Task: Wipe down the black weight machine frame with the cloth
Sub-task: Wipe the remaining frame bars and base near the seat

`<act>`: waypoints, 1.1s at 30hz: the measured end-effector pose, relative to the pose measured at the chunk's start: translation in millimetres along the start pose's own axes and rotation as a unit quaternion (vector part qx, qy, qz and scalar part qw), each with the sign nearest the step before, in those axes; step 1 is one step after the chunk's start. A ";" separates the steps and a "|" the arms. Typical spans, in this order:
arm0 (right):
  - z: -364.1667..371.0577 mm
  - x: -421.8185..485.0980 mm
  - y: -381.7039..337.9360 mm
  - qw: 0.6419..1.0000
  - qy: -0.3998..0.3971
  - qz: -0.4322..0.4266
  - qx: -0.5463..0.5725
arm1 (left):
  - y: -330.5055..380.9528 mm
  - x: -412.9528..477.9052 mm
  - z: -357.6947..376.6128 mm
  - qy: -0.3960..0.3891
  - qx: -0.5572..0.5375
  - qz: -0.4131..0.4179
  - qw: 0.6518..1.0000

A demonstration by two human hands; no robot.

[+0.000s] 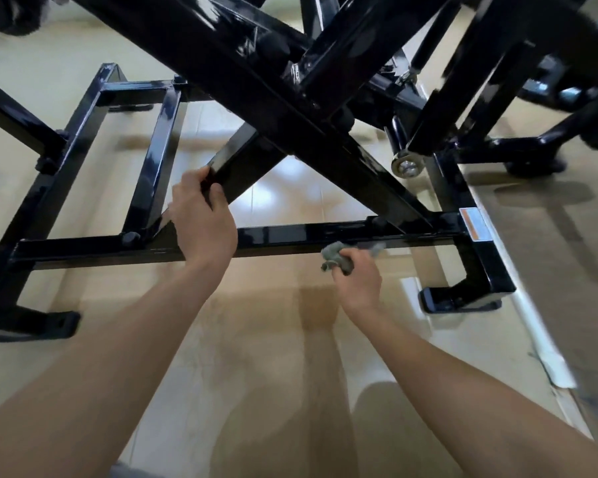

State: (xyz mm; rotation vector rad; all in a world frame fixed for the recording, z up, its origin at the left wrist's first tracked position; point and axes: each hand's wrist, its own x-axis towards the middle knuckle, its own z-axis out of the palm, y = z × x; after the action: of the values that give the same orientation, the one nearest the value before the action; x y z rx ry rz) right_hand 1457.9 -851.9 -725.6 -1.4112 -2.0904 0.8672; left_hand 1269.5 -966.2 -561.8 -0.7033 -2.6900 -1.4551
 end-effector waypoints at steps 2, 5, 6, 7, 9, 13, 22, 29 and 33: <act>-6.5 1.1 7.4 0.974 0.040 0.181 0.133 | 10.8 -10.2 8.9 0.003 0.006 -0.024 1.000; -22.8 15.2 19.3 0.866 0.098 0.343 0.350 | 24.3 -28.3 23.0 -0.027 0.037 -0.060 0.997; -29.3 22.9 24.9 0.820 0.103 0.368 0.426 | 30.1 -34.6 27.3 -0.035 0.036 -0.076 0.996; -38.8 30.6 28.3 0.775 0.098 0.387 0.489 | 35.0 -40.5 31.6 -0.041 0.026 -0.091 0.995; -59.3 45.3 33.9 0.704 0.097 0.407 0.574 | 45.5 -52.2 40.0 -0.054 -0.012 -0.116 0.992; -103.4 61.4 46.4 0.690 0.150 0.391 0.590 | 65.2 -78.8 59.3 -0.163 -0.101 -0.158 0.969; -158.8 74.3 46.7 0.934 0.219 0.102 0.263 | 104.1 -92.4 96.6 -0.281 -0.234 -0.208 0.907; -140.4 81.0 47.5 0.986 0.044 -0.017 0.158 | 101.8 -80.2 107.0 -0.212 -0.261 -0.236 0.912; -153.1 86.8 63.2 0.999 0.001 -0.018 0.028 | 100.6 -82.7 110.6 -0.198 -0.245 -0.214 0.925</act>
State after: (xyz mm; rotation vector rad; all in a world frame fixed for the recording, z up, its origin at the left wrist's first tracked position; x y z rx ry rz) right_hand 1571.4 -717.1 -662.9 -1.3406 -2.0688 0.9017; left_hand 1405.3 -862.6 -562.4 -0.4660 -2.9172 -2.3845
